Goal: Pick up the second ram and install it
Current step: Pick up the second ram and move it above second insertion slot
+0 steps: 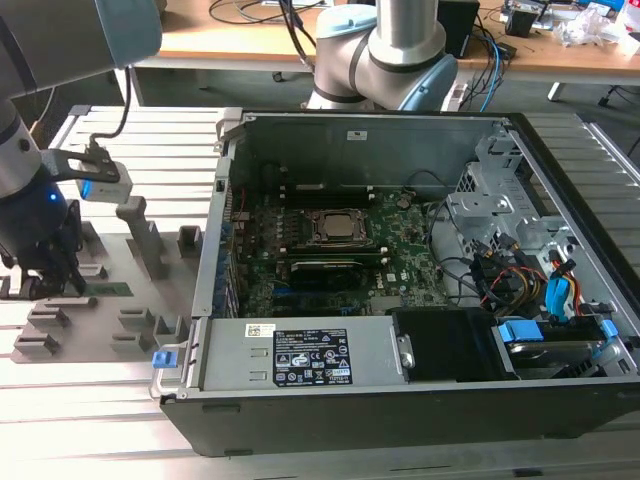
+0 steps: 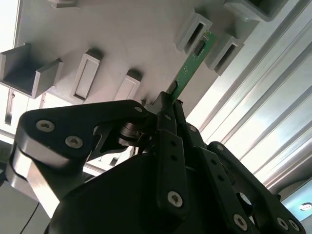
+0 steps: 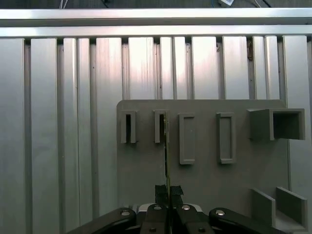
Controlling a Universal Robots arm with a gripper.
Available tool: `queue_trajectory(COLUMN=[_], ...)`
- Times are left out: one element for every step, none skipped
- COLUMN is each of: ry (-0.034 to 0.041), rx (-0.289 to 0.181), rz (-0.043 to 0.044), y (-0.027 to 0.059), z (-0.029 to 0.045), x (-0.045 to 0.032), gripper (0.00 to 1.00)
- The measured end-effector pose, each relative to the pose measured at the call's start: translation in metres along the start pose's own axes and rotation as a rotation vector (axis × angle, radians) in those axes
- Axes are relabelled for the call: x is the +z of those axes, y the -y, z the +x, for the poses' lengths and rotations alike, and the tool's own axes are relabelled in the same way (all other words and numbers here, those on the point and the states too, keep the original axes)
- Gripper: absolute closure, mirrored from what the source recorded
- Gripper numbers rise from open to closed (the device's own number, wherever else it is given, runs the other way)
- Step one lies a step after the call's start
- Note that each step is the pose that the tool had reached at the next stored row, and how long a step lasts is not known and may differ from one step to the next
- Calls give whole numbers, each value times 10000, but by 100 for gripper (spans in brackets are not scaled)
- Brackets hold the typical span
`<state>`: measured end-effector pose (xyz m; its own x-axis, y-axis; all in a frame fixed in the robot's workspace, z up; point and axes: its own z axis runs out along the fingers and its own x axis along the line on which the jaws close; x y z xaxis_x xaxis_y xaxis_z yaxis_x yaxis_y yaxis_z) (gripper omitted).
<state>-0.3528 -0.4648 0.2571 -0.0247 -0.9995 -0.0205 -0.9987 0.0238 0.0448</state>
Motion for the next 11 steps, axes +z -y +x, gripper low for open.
queue_trajectory(ry=[0, 0, 0, 0, 0, 0, 0, -1, 0, 0, 0], rx=[0, 0, 0, 0, 0, 0, 0, 0, 0, 0, 0], rz=[0, -1, -1, 0, 0, -1, 0, -1, -1, -1, 0], y=[-1, -2, -3, -4, -5, -5, -6, -7, -8, -9, -10], z=[-1, -2, -3, -4, -5, -5, -6, -6, -7, -8, -9], x=[-23, -42, -68, -91, -102, -115, -134, -153, -172, -192, -217], gripper=[86, 86, 86, 86, 86, 86, 86, 86, 86, 86, 86])
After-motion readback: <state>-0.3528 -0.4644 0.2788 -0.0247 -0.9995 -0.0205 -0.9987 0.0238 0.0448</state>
